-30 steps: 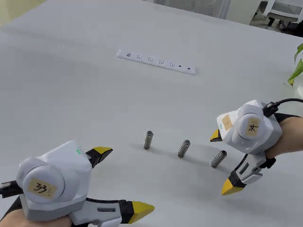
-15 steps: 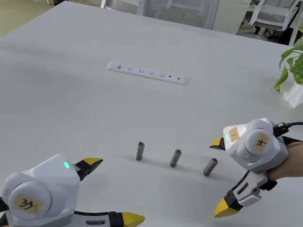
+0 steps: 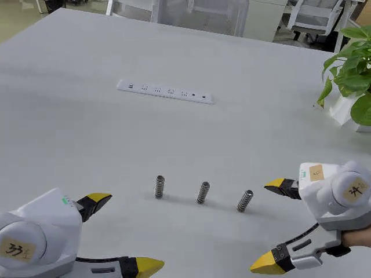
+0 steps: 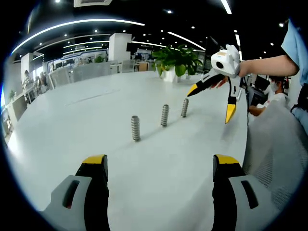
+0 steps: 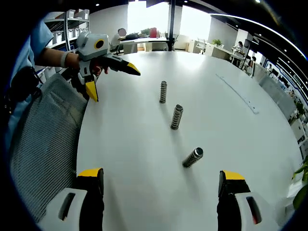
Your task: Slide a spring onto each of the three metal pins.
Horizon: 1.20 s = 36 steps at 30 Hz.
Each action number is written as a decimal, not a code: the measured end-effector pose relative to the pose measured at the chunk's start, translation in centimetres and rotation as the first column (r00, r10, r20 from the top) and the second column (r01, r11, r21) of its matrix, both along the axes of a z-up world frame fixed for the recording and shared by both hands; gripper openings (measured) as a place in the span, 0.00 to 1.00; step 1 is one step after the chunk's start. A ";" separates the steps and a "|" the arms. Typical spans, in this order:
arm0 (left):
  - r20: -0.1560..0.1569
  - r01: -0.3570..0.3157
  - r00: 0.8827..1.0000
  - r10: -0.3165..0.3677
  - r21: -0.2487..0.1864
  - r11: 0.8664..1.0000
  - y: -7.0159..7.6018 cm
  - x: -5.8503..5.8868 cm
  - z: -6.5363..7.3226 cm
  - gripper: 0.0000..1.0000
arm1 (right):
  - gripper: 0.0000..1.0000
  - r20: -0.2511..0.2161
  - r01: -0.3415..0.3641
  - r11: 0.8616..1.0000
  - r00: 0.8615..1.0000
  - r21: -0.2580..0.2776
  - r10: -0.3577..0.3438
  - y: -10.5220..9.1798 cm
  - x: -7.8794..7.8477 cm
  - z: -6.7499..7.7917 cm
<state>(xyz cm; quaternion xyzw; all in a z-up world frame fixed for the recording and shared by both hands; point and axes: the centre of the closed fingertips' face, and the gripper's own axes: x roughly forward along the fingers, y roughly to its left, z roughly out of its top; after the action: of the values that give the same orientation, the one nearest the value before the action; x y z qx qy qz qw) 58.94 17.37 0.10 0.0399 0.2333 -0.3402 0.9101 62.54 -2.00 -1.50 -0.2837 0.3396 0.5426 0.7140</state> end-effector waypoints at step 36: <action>-0.050 -0.015 0.999 0.015 0.013 1.000 0.5 -0.1 -0.1 0.88 | 0.99 -0.010 0.246 0.958 0.969 0.151 -0.247 -4.0 -3.6 1.5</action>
<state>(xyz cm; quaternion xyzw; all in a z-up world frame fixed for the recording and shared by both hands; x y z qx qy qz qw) 58.80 17.83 -0.05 0.0357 0.2583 -0.3327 0.9062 58.93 -5.96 0.04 -0.1868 0.3270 0.4723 0.7970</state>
